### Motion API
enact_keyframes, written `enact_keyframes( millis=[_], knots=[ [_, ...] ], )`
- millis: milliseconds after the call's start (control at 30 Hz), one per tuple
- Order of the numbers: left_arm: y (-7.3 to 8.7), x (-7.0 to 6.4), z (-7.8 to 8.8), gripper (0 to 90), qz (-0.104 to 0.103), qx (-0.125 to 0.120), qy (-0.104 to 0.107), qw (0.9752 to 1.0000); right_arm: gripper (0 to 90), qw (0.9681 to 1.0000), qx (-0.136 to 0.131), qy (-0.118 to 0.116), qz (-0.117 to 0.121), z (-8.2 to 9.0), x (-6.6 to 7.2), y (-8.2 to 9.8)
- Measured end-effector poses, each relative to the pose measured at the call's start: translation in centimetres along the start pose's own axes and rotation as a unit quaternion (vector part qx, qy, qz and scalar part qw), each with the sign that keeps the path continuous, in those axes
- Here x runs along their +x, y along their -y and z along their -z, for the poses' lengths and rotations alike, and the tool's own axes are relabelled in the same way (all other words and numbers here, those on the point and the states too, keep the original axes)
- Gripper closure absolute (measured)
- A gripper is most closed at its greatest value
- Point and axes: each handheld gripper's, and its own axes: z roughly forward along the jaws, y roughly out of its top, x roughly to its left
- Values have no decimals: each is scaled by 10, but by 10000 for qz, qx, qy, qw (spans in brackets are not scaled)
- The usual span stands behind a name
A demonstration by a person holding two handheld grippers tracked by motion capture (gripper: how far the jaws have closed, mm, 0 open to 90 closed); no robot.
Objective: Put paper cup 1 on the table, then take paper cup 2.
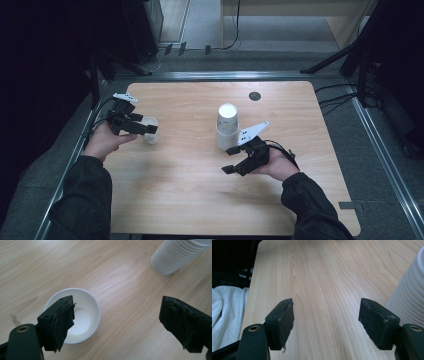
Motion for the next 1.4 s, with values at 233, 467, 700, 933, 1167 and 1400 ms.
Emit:
enact_keyframes(
  millis=[233, 467, 700, 933, 1167, 1400],
  knots=[
    [-2, -20, 0, 131, -122, -96, 329, 9993, 288, 9999, 41, 156, -20, 8, -1, 2],
    [1, -34, -10, 132, -273, -45, 441, 9986, 289, 9996, -4, 286, -42, 19, -4, 5],
    [9, -48, -19, 133, -390, -88, 692, 9968, 290, 9988, -94, 456, -147, 28, -10, 7],
    [16, -65, -27, 132, -557, -24, 861, 9947, 294, 9981, -3, 591, -192, 35, -17, 10],
    [25, -75, -34, 133, -568, -83, 1174, 9914, 295, 9974, 89, 698, -161, 48, -29, 2],
    [35, -83, -40, 133, -667, 65, 1205, 9904, 295, 9964, 275, 798, -115, 63, -47, -16]
  ],
)
